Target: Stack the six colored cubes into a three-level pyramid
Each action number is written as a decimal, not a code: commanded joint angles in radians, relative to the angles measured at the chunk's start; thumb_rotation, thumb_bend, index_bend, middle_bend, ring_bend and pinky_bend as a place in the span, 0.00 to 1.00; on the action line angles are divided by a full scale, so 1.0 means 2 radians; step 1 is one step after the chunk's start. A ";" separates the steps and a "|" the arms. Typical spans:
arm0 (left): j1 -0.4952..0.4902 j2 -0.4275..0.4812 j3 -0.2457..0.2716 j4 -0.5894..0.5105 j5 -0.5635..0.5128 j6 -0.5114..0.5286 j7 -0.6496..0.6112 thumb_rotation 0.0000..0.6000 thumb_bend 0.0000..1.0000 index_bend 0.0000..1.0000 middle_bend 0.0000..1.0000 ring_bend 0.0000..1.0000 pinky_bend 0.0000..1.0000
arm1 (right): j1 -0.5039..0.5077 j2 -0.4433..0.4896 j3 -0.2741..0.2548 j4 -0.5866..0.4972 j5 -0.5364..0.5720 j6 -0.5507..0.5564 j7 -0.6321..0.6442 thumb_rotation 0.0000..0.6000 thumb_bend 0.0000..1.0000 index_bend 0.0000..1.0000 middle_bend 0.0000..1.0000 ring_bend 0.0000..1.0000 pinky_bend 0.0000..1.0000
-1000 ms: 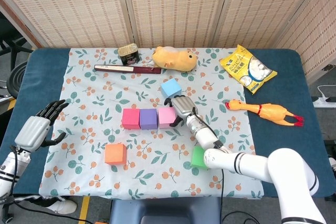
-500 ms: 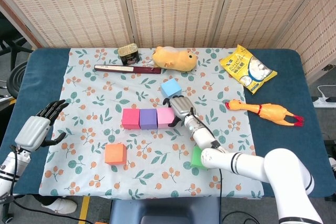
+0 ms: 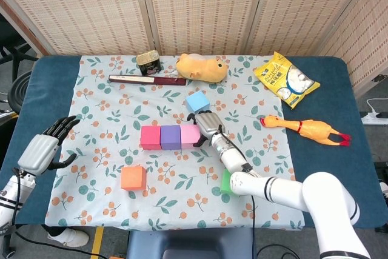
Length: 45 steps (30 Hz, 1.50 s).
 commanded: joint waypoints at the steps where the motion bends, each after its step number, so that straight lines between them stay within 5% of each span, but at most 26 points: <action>1: 0.000 0.000 0.000 0.001 0.000 0.000 0.000 1.00 0.35 0.00 0.03 0.04 0.23 | 0.000 0.000 -0.001 0.001 0.003 -0.002 -0.003 1.00 0.00 0.23 0.45 0.14 0.13; 11: -0.001 -0.002 0.001 0.002 0.000 0.000 -0.002 1.00 0.35 0.00 0.02 0.03 0.23 | 0.001 0.001 0.000 0.001 0.007 -0.006 -0.005 1.00 0.00 0.06 0.34 0.07 0.07; 30: -0.001 -0.002 0.002 0.000 0.001 0.000 0.001 1.00 0.35 0.00 0.02 0.03 0.23 | -0.002 0.012 -0.001 -0.016 0.000 -0.007 0.000 1.00 0.00 0.00 0.22 0.00 0.01; 45: 0.002 0.002 0.003 -0.013 0.001 0.005 0.010 1.00 0.35 0.00 0.02 0.03 0.23 | -0.055 0.125 -0.027 -0.166 -0.054 0.048 0.005 1.00 0.00 0.00 0.21 0.00 0.00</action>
